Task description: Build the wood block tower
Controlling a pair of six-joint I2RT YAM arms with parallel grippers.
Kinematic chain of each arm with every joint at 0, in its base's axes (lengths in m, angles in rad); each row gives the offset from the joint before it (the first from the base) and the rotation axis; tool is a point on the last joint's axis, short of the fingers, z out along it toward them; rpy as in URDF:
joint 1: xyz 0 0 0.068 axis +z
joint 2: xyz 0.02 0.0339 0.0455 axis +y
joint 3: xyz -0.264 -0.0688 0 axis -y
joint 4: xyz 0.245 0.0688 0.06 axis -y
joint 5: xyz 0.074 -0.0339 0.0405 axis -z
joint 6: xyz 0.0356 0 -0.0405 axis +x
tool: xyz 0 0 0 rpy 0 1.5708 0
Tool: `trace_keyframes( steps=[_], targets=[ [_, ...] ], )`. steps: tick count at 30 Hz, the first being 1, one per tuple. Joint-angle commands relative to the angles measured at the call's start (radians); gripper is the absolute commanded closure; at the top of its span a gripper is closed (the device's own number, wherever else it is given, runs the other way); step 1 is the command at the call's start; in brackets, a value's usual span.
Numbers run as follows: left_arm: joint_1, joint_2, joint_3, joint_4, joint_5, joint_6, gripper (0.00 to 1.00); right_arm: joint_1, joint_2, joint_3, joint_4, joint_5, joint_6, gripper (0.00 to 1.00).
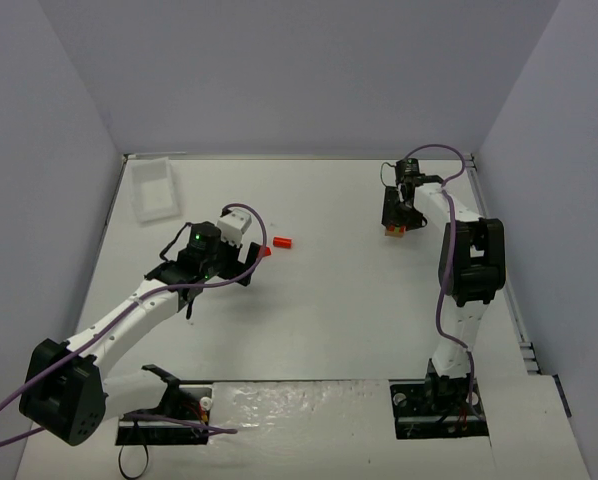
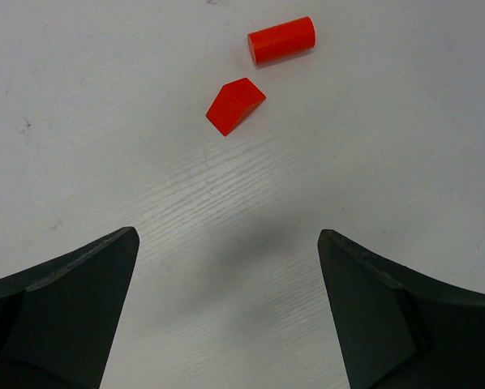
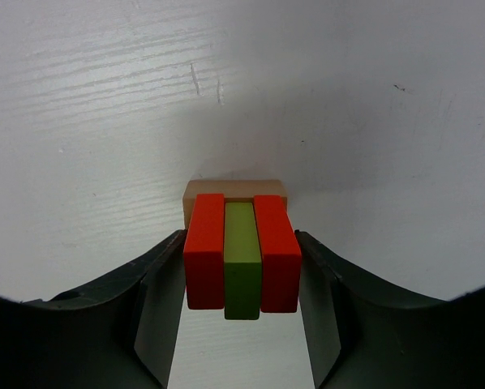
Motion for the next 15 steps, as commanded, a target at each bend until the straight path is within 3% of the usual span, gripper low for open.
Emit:
trace_keyframes(
  steps=[1,8,15],
  targets=[
    [-0.005,-0.019,0.063,0.022,0.015,0.015,0.09,0.008,-0.009,0.004,0.012,0.004,-0.005,0.49],
    [-0.005,-0.018,0.063,0.022,0.015,0.016,0.09,0.008,-0.018,0.003,0.012,0.009,-0.006,0.44],
    [-0.005,-0.017,0.063,0.022,0.013,0.014,0.09,0.003,-0.084,0.014,0.008,0.022,-0.012,0.29]
  ],
)
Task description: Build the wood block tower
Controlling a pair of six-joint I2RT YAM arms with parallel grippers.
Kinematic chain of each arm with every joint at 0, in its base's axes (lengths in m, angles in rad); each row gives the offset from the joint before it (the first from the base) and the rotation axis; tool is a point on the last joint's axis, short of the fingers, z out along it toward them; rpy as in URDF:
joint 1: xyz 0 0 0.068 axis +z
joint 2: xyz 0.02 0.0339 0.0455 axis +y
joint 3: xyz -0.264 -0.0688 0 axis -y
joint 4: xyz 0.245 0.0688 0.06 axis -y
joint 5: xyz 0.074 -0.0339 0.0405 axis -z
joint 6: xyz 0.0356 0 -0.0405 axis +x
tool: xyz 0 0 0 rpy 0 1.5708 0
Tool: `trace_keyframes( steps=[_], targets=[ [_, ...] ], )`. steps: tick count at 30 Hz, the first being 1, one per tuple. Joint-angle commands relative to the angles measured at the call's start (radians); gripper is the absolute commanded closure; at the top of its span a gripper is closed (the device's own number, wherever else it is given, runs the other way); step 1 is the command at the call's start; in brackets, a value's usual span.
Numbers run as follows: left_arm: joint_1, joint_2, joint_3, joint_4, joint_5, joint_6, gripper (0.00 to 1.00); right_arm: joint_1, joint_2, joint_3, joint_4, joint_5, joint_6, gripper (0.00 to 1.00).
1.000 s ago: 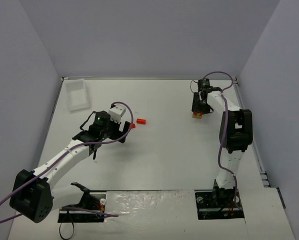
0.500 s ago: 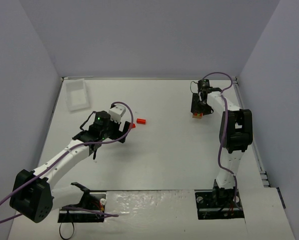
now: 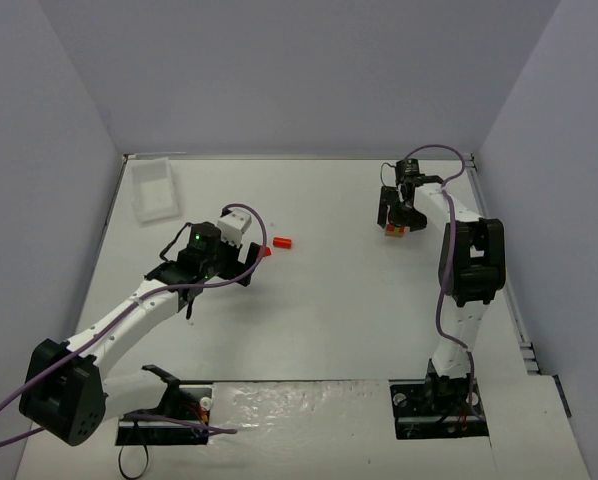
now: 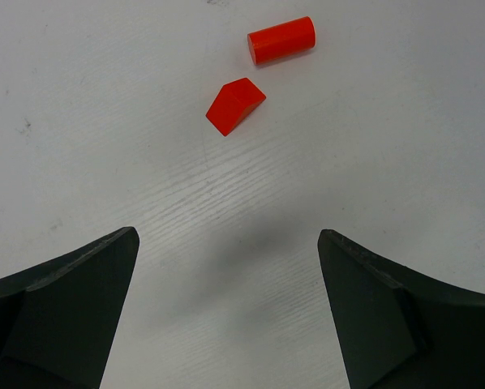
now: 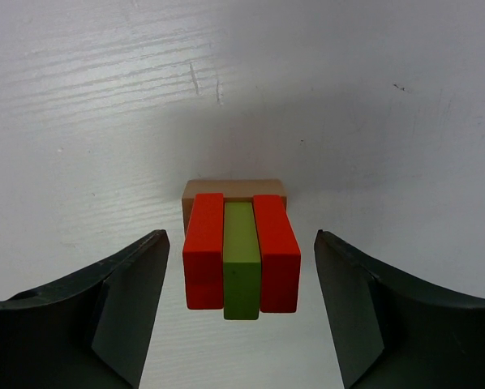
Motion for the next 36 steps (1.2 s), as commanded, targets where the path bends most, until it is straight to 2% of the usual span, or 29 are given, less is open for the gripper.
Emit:
trace_keyframes(
  steps=[1,8,13,24,27,36],
  targets=[
    [-0.005,-0.017,0.063,0.022,0.013,0.014,0.09,0.002,-0.105,0.017,0.007,0.018,-0.009,0.27],
    [-0.005,-0.004,0.06,0.028,0.018,0.001,0.09,0.006,-0.26,0.022,-0.002,-0.01,-0.027,0.18],
    [-0.005,0.028,0.07,0.044,0.024,-0.053,0.09,0.008,-0.39,0.005,-0.006,-0.055,-0.037,0.16],
    [-0.017,0.13,0.192,0.048,0.0,-0.257,0.09,0.002,-0.587,-0.109,-0.002,-0.158,-0.055,0.15],
    [-0.041,0.192,0.241,0.03,-0.028,-0.321,0.09,-0.001,-0.631,-0.134,0.0,-0.164,-0.048,0.15],
    [-0.163,0.4,0.533,-0.175,-0.282,-0.715,0.1,-0.019,-0.712,-0.229,0.003,-0.132,-0.022,0.14]
  ],
)
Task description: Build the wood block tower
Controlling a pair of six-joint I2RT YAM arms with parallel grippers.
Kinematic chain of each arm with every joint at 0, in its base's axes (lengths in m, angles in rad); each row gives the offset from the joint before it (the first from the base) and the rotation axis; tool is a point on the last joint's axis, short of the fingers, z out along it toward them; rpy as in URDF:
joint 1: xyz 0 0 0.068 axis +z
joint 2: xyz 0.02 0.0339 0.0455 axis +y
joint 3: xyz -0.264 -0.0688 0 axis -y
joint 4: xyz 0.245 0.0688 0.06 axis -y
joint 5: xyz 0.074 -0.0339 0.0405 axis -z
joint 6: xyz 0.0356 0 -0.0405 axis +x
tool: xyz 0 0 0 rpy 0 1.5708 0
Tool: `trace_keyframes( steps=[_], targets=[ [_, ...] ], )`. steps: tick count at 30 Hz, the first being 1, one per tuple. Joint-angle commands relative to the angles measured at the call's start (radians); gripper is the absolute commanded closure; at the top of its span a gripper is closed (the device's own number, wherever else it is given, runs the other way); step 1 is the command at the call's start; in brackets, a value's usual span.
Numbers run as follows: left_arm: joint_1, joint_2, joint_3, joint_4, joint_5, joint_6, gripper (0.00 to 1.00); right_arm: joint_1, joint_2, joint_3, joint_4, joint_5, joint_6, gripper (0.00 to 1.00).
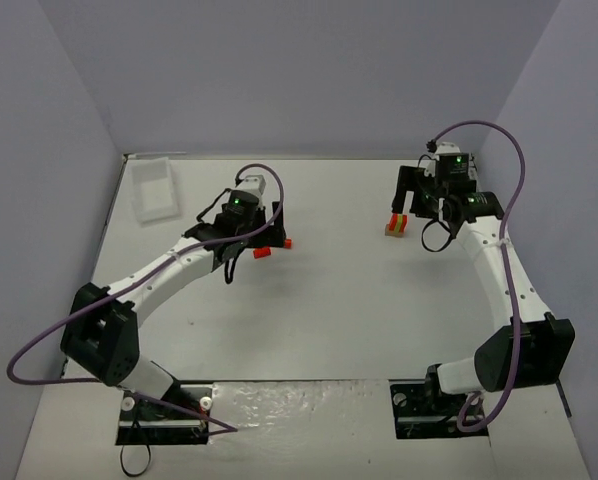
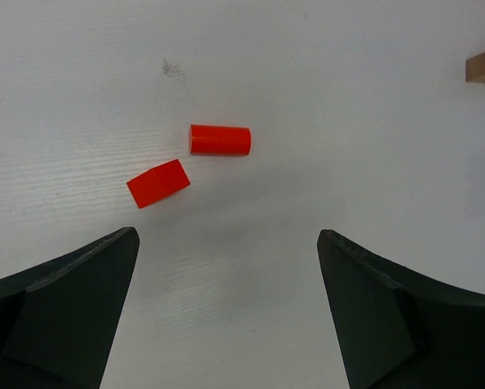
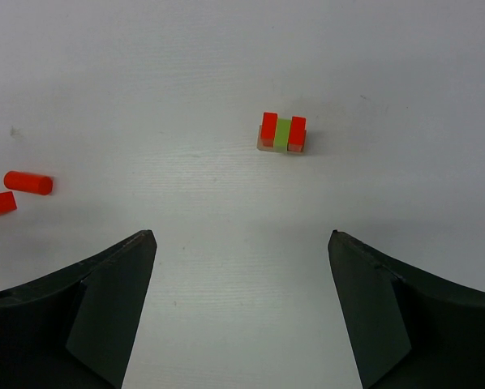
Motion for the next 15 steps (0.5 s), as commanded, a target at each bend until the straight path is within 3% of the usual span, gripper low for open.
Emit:
trace_keyframes(
  steps=[1,10,15],
  targets=[
    [-0.059,0.078,0.169,-0.116,-0.152,-0.264,0.1,-0.017,-0.074,-0.046,0.032,0.018,0.021,0.14],
    [-0.095,0.366,0.451,-0.367,-0.187,-0.605,0.24,-0.036,-0.148,-0.188,0.034,0.007,0.066,0.14],
    [-0.09,0.461,0.528,-0.447,-0.199,-0.78,0.26,-0.037,-0.186,-0.232,0.041,-0.004,0.061,0.14]
  ],
)
